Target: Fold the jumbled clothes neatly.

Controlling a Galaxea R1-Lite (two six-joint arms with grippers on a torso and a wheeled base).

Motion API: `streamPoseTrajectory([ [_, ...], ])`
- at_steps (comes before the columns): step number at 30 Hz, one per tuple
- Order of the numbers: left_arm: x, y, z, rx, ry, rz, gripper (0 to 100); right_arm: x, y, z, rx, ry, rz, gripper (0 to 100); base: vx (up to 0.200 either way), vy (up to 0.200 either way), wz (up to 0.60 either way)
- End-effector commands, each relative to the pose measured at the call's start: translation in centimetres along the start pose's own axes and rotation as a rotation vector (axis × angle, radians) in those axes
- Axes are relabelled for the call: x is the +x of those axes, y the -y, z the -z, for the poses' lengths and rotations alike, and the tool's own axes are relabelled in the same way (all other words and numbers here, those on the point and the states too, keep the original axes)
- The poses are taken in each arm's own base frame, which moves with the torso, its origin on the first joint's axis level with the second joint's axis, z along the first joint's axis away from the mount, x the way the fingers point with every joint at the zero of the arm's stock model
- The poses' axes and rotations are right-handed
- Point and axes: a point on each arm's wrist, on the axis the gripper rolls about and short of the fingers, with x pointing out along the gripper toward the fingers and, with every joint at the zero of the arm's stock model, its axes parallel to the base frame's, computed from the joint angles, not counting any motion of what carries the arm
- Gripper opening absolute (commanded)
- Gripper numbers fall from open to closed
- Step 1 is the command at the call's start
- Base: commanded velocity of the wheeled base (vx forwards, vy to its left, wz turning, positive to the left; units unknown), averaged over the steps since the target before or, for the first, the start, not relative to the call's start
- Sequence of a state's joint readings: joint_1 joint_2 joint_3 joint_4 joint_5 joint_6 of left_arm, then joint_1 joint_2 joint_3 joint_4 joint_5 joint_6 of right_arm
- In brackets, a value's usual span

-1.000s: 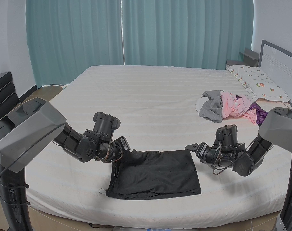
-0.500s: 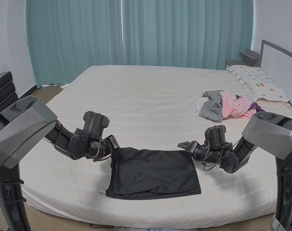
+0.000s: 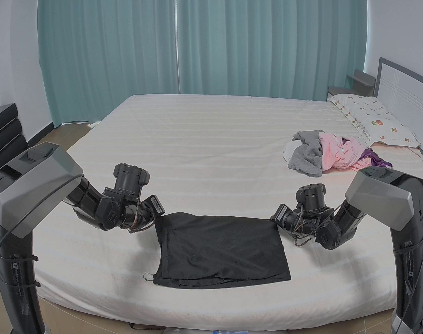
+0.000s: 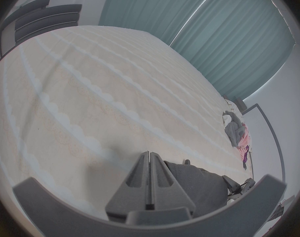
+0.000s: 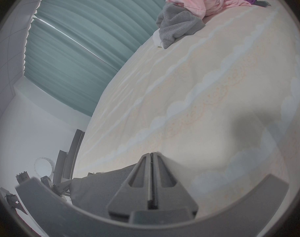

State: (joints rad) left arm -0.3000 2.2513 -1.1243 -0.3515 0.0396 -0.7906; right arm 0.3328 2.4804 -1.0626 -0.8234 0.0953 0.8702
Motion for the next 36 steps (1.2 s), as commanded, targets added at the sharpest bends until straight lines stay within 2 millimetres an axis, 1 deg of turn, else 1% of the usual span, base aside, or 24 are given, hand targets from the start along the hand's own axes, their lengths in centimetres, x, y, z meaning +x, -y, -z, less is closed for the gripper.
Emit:
streamPoseTrajectory([
  [1, 0.5, -0.7, -0.5, -0.014, 0.003, -0.009, 0, -0.1, 0.3, -0.3, 0.005, 0.006, 0.005, 0, 0.0, 0.0, 0.0],
  [3, 0.6, -0.8, -0.4, -0.014, 0.0, -0.013, 0, -0.1, 0.2, -0.3, 0.005, 0.007, 0.004, 0, 0.0, 0.0, 0.0],
  [10, 1.6, -0.9, 1.0, 0.001, -0.038, -0.028, 0, -0.4, 0.0, -0.6, 0.007, 0.018, -0.005, 0, 0.0, 0.0, 0.0],
  [15, 1.5, -0.5, 1.2, 0.005, -0.041, -0.019, 0, -0.6, -0.4, -0.5, 0.012, 0.017, -0.011, 0, 0.0, 0.0, 0.0],
  [16, 1.4, -0.5, 1.1, 0.003, -0.041, -0.014, 100, -0.7, -0.5, -0.4, 0.011, 0.014, -0.015, 0, 0.0, 0.0, 0.0],
  [20, 1.3, -0.1, 1.0, 0.001, -0.038, -0.002, 100, -0.7, -0.5, -0.2, 0.012, 0.008, -0.014, 0, 0.0, 0.0, 0.0],
  [24, 0.6, 0.6, 0.3, -0.002, -0.009, 0.028, 100, -0.7, -0.5, -0.2, 0.012, 0.008, -0.014, 0, 0.0, 0.0, 0.0],
  [26, 0.5, 0.7, 0.2, -0.005, -0.005, 0.032, 100, -0.7, -0.5, -0.2, 0.012, 0.008, -0.014, 0, 0.0, 0.0, 0.0],
  [28, -0.3, 1.6, -1.1, -0.036, 0.034, 0.066, 100, -0.7, -0.5, -0.1, 0.011, 0.006, -0.013, 0, 0.0, 0.0, 0.0],
  [31, -1.1, 2.4, -1.9, -0.065, 0.06, 0.101, 100, -0.8, -0.4, -0.1, 0.012, 0.006, -0.011, 0, 0.0, 0.0, 0.0],
  [36, -1.1, 3.0, -2.0, -0.063, 0.064, 0.116, 100, -0.9, -0.6, -0.2, 0.011, 0.008, -0.016, 0, 0.0, 0.0, 0.0],
])
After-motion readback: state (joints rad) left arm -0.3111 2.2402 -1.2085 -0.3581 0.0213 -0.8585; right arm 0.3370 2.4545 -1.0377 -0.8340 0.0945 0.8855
